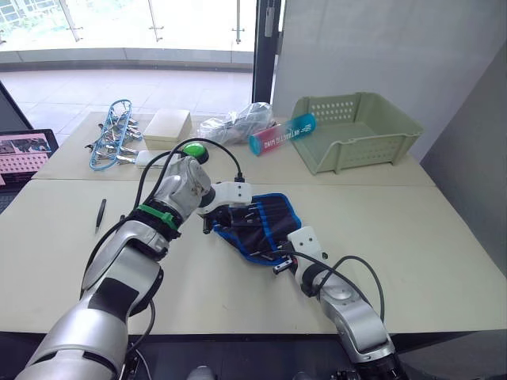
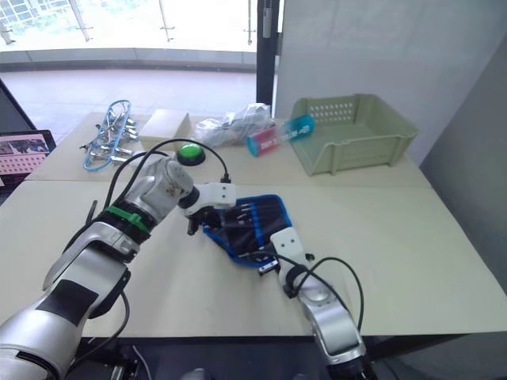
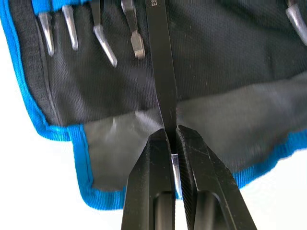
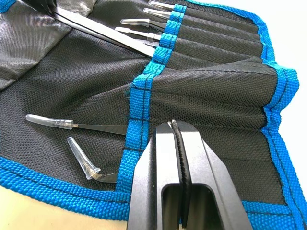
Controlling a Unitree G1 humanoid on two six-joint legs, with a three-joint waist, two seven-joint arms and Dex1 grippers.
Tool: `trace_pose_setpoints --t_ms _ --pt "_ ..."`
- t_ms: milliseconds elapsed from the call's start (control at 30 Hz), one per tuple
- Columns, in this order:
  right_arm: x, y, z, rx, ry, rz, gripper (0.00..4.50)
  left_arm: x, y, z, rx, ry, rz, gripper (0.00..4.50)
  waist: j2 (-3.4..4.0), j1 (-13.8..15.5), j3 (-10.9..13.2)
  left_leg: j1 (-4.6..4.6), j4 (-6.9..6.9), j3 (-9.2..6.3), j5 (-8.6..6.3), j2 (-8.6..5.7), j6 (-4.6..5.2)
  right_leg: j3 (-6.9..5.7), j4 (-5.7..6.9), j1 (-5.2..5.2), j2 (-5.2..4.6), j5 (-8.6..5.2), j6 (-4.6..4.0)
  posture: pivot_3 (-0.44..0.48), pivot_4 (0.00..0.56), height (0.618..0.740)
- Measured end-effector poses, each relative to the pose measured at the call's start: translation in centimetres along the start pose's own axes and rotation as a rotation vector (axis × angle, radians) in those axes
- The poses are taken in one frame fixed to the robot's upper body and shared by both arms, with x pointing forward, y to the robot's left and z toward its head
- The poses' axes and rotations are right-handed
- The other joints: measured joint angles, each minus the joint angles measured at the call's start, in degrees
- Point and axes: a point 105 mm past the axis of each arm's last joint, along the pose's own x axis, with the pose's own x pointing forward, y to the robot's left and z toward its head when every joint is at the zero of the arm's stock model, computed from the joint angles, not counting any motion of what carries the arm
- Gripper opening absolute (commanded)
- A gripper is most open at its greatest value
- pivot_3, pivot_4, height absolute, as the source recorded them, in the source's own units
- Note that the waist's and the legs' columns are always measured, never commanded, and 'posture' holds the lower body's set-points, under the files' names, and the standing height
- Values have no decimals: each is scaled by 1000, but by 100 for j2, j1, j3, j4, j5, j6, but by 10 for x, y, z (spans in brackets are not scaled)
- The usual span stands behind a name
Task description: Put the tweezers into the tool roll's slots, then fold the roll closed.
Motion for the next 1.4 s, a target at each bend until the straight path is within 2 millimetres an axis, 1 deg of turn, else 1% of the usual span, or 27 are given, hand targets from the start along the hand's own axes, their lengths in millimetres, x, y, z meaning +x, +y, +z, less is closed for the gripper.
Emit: trace_pose_setpoints --t_ms 67,267,400,567,800,967,1167,1300,1400 --pt "0 0 0 3 -1 -2 0 6 -1 10 14 -17 1 30 -1 -5 -1 0 0 0 0 0 0 0 -1 0 0 0 0 0 150 716" --pt "-2 1 -1 6 -1 -7 0 24 -4 29 12 -54 0 30 -1 2 -1 0 1 0 0 0 0 0 -1 0 0 0 0 0 150 716" --pt "-2 0 -1 7 1 -13 0 34 -3 32 -31 -69 20 30 -2 16 -3 1 3 -1 -1 -1 2 -1 -1 3 0 0 0 0 150 716" --pt "-4 0 -3 11 11 -24 0 40 0 34 -85 -105 40 30 2 58 -12 12 11 -3 -15 -1 27 -1 -14 16 0 0 1 0 150 716" --pt "-6 -3 -7 15 18 -42 0 47 0 40 -112 -146 56 30 2 134 -15 33 14 -7 -18 -3 32 -1 -20 46 0 0 1 0 150 716" --pt "-7 -5 -7 14 20 -49 0 49 -1 45 -110 -158 57 30 2 153 -15 34 15 -12 -20 -5 36 -2 -25 58 0 -1 2 0 150 716" --pt "-7 -6 -7 13 20 -55 0 49 0 44 -139 -161 62 30 2 152 -15 34 16 -15 -21 -6 36 -3 -24 59 0 -1 3 0 150 716" --pt "-6 -4 -6 20 17 -54 0 43 4 35 -175 -144 80 30 2 119 -14 32 16 -15 -21 -6 36 -2 -24 54 0 -1 4 0 150 716" --pt "-6 -3 -6 22 16 -49 0 33 9 26 -197 -127 101 30 4 67 -13 31 13 -16 -20 -6 35 -2 -21 50 0 -1 4 0 150 716"
